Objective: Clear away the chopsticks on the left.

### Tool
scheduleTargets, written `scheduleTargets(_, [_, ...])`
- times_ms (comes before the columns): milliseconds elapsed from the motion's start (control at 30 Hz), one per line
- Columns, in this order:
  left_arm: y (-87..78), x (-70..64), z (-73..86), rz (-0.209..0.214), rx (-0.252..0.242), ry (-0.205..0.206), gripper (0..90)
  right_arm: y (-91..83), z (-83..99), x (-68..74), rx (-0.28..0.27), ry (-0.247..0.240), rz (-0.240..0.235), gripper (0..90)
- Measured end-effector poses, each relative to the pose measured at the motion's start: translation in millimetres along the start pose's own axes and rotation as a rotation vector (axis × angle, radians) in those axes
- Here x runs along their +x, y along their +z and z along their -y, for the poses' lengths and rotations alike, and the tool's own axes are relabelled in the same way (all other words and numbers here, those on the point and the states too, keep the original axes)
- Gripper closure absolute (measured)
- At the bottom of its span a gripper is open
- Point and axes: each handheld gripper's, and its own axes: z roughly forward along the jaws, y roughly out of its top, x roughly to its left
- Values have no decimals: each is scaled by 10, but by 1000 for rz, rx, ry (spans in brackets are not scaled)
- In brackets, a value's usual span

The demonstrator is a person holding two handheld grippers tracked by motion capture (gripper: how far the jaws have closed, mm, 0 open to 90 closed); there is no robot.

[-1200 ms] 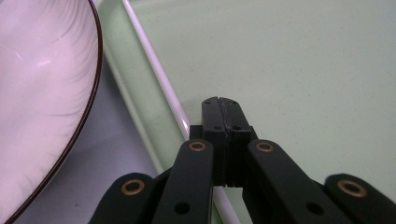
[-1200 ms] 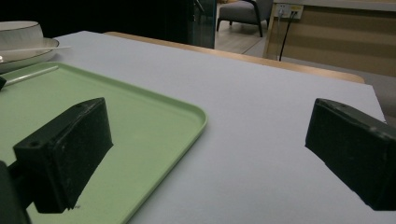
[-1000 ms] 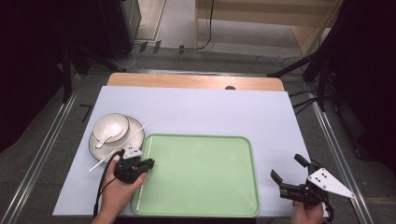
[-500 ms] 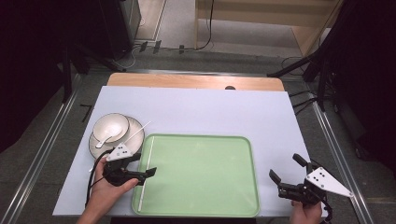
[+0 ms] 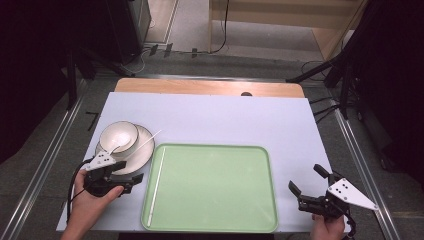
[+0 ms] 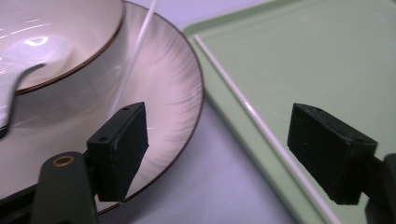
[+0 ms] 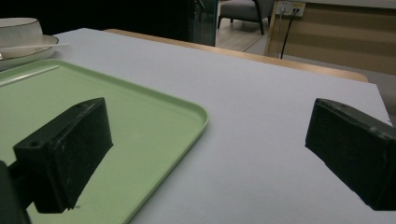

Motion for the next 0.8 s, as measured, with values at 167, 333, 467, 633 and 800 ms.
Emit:
scheduleTargets(167, [-75, 104, 4, -55, -5, 8, 352, -2, -2, 5, 1, -1, -1, 5])
scheduleTargets(333, [-77, 209, -2, -122, 0, -5, 460, -3, 2, -3, 0, 0, 0, 5])
scheduleTargets(467, [-2, 291, -3, -162, 33, -18, 571, 3, 1, 2, 3, -2, -1, 5])
scheduleTargets(633, [134, 359, -3, -161, 80, -28, 635, 8, 2, 5, 5, -4, -4, 5])
scheduleTargets(800, [214, 389, -51, -119, 106, -45, 708, 10, 7, 3, 8, 2, -4, 5])
